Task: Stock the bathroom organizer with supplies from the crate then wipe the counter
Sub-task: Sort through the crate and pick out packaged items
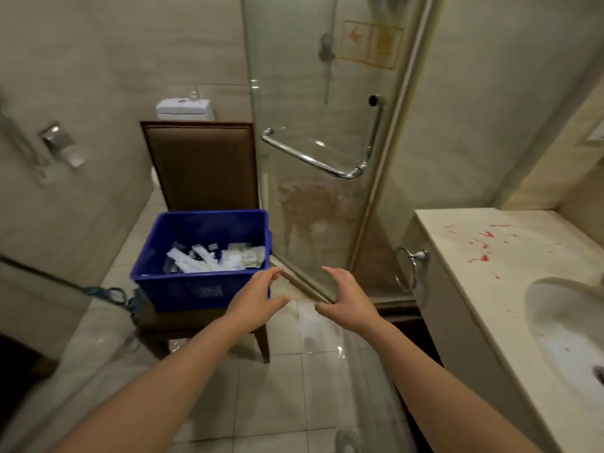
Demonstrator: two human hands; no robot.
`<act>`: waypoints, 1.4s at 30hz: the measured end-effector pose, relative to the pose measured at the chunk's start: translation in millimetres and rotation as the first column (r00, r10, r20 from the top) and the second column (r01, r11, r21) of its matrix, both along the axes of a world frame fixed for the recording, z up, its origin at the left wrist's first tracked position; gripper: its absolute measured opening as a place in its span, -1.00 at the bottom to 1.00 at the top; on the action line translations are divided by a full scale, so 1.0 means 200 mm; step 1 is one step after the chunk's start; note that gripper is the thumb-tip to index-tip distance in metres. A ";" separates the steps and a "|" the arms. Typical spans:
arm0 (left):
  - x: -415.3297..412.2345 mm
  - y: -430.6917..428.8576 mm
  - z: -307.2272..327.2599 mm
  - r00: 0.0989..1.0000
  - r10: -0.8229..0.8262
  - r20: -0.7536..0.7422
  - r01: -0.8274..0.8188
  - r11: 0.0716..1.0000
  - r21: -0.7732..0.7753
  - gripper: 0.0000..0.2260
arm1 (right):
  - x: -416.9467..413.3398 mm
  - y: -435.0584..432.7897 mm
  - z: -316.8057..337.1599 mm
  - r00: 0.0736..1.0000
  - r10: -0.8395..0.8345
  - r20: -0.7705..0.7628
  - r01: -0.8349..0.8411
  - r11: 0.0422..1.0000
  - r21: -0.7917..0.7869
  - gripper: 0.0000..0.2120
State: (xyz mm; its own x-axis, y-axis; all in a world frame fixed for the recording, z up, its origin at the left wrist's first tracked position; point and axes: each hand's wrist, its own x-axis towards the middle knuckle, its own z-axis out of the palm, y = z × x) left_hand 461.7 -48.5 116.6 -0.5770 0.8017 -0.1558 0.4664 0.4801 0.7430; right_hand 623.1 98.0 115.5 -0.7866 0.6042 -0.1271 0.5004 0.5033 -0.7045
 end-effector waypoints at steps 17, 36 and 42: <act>-0.65 -0.08 -0.11 0.933 0.360 0.028 -0.360 0.933 -0.004 -0.49 | -1.00 0.14 -0.04 0.948 0.319 0.010 -0.319 0.947 -0.027 -0.21; -1.13 0.07 -0.28 0.751 0.656 0.071 -0.651 0.754 -0.083 -0.45 | -1.76 0.40 -0.28 0.824 0.561 0.084 -0.550 0.826 -0.123 -0.19; -1.28 0.06 -0.36 0.734 0.667 0.127 -0.653 0.745 -0.137 -0.44 | -1.92 0.40 -0.37 0.803 0.579 0.141 -0.561 0.814 -0.150 -0.18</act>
